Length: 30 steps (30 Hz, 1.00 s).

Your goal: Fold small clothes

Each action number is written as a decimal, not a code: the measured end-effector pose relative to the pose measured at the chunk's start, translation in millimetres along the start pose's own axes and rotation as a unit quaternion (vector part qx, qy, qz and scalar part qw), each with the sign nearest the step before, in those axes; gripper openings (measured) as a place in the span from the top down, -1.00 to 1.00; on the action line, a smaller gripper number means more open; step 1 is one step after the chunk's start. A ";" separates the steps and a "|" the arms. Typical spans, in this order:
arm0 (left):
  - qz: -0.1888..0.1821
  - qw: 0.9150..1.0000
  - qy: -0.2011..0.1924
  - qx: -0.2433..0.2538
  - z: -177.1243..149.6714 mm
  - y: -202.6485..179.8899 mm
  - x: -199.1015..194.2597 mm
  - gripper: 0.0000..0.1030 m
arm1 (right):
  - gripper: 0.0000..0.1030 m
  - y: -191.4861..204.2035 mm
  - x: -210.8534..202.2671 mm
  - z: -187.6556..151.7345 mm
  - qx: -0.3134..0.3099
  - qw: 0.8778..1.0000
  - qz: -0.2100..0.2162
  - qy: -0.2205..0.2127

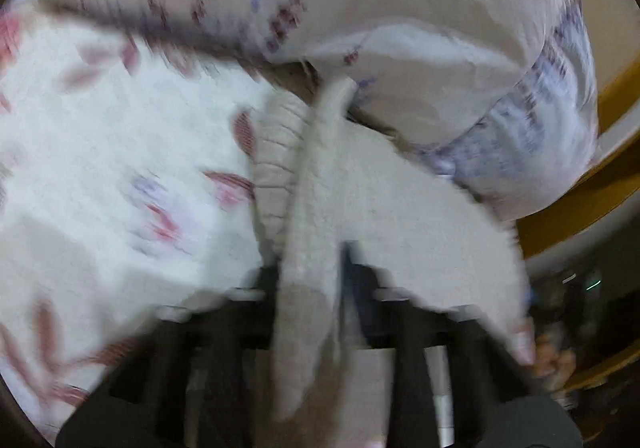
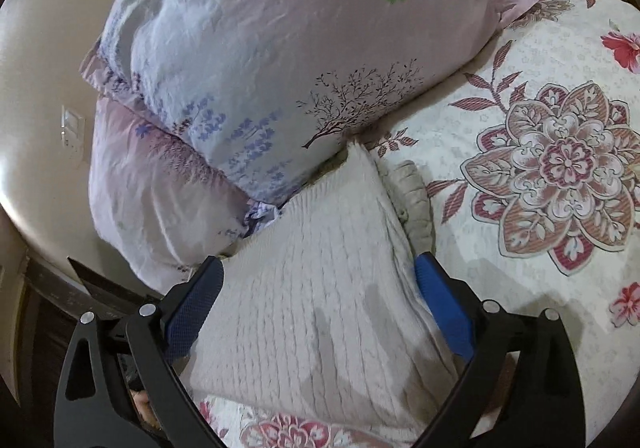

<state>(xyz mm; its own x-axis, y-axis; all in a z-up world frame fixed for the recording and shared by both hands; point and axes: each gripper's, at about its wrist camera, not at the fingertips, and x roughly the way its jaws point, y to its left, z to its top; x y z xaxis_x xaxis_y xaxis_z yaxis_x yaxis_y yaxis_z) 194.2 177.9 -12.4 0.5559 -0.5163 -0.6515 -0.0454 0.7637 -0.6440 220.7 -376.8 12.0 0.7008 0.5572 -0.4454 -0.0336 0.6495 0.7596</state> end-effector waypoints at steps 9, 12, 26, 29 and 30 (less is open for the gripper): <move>-0.235 0.970 -0.006 0.055 -0.3 -175.5 29.2 0.74 | -0.91 -3.6 -60.5 12.5 -0.044 0.996 -0.021 -0.073; -0.368 0.927 0.069 -0.015 -7.5 -231.2 113.8 0.50 | -0.91 -7.2 -68.3 19.9 -0.036 0.994 -0.021 -0.097; -0.034 0.993 0.056 0.103 -22.1 -176.0 98.0 -0.68 | -0.97 -51.5 5.6 47.5 0.038 0.995 -0.036 0.083; -0.035 0.990 0.090 0.106 -34.1 -178.2 122.0 -0.69 | -0.97 -56.9 20.5 44.2 0.056 0.991 -0.012 0.118; -0.040 0.989 0.097 0.108 -38.6 -182.9 131.0 -0.72 | -0.97 -55.1 19.5 43.0 0.050 0.993 -0.010 0.111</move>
<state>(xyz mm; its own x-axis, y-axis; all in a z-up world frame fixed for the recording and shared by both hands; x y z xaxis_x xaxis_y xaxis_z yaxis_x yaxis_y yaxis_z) 243.3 -44.3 4.5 0.3798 -0.6264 -0.6807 0.1825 0.7721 -0.6087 266.8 -424.0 -18.1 0.5256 0.6517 -0.5468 0.0572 0.6142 0.7871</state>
